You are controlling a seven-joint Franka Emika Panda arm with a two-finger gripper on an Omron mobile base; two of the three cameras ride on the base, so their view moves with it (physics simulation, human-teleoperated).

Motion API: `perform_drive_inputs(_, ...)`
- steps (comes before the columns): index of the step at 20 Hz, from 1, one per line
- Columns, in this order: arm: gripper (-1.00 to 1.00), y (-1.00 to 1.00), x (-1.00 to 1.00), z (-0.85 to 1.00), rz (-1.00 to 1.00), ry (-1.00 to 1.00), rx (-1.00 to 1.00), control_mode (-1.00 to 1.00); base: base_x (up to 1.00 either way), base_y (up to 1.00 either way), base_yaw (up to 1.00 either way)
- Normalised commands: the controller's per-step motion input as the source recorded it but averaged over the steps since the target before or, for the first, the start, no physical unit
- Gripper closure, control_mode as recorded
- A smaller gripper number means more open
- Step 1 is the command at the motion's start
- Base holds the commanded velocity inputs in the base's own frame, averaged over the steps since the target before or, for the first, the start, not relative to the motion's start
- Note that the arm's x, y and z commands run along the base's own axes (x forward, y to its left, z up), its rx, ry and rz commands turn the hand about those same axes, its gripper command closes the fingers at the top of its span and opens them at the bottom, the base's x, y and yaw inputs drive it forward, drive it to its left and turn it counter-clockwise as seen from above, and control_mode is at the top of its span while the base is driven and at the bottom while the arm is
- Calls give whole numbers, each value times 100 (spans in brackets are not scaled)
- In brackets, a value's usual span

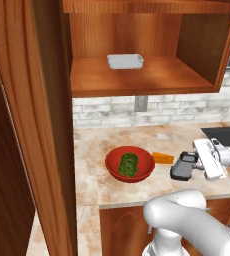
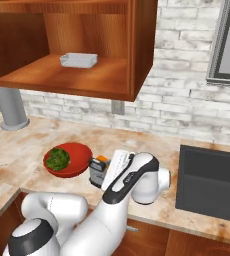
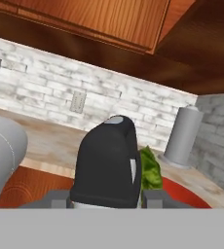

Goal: Pick the cheese from the fridge and the cheese grater from the cabinet and place them next to the salad bowl.

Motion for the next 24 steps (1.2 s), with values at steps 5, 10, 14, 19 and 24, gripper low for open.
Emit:
perform_drive_inputs(5,100,9,23,-8,1,0,0,-100,0,0,0)
perform_drive_inputs(10,100,10,25,-18,1,0,0,-100,0,0,0)
perform_drive_inputs(14,100,14,21,-20,0,0,0,-100,0,0,0)
perform_drive_inputs(19,100,10,27,-14,0,2,0,-100,0,0,0)
perform_drive_inputs(24,100,9,30,-12,0,4,0,-100,0,0,0)
